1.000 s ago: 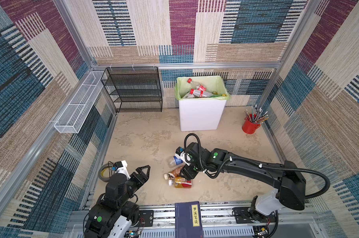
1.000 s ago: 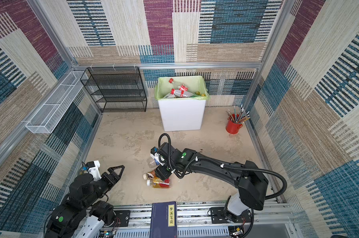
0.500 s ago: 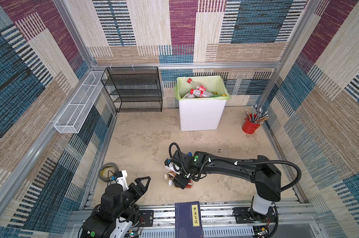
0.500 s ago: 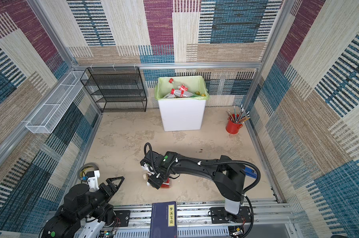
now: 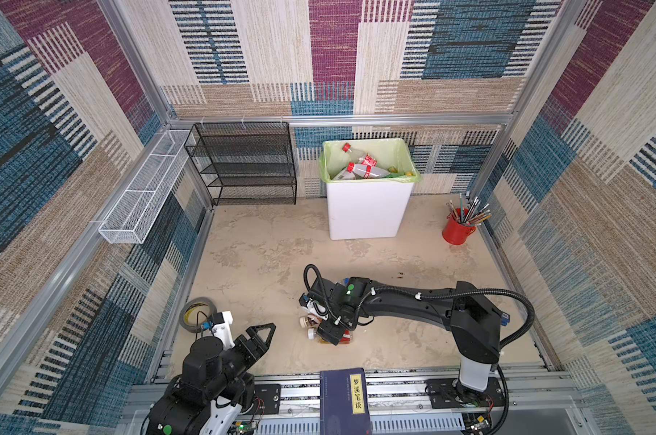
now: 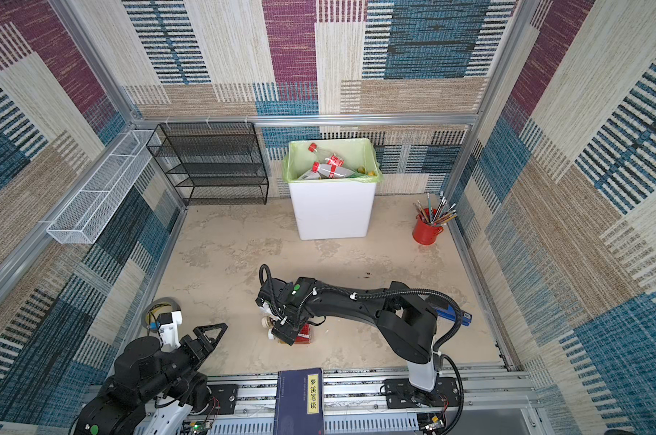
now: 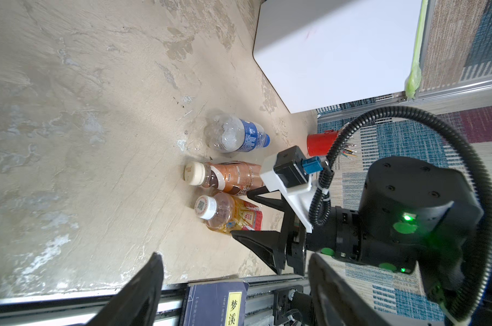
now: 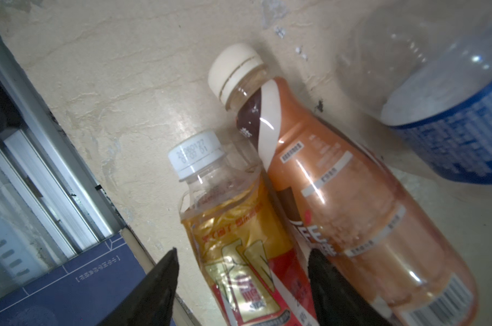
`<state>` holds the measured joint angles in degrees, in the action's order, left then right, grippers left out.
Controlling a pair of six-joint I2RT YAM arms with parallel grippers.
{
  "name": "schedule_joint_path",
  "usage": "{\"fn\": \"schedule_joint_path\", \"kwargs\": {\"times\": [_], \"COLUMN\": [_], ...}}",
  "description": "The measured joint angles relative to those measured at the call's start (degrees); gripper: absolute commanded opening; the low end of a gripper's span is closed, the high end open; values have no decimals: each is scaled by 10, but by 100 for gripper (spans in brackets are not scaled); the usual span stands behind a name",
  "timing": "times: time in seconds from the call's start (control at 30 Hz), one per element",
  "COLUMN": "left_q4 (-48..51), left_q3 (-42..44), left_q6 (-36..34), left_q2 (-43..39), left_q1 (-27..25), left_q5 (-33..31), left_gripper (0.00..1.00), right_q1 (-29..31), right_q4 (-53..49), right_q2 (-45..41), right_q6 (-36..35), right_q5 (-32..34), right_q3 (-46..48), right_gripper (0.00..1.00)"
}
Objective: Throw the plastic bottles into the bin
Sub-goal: 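Lower right gripper onto the yellow-red tea bottle and close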
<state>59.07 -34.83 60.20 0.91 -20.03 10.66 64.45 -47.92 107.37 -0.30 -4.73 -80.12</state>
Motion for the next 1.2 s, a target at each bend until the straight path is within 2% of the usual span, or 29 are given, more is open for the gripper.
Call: {"fn": "schedule_joint_path", "kwargs": {"times": [0.57,0.63,0.77,0.87,1.03,1.2], "left_q4": [22,22,22,22,22,22], "left_q3": [-14,-14,-14,-13,-13,-13], "left_q6": [-9,-10,-15,-17,-19,-19], "left_q2": [0,0,0,0,0,0], "left_q1": [0,0,0,0,0,0], "left_q5": [-3,-3,-3,-3,-3,-3], "left_gripper": [81,81,81,81,81,81], "right_q1": [4,4,5,5,5,5], "right_q4": [-8,-1,5,-9,-14,-15], "right_q2": [21,16,6,3,-5,-12], "right_q6": [7,12,17,18,20,29], "right_q5": [-15,-12,-3,9,19,23], "right_q3": [8,15,29,40,47,52], "right_gripper": [57,57,64,65,64,58]}}
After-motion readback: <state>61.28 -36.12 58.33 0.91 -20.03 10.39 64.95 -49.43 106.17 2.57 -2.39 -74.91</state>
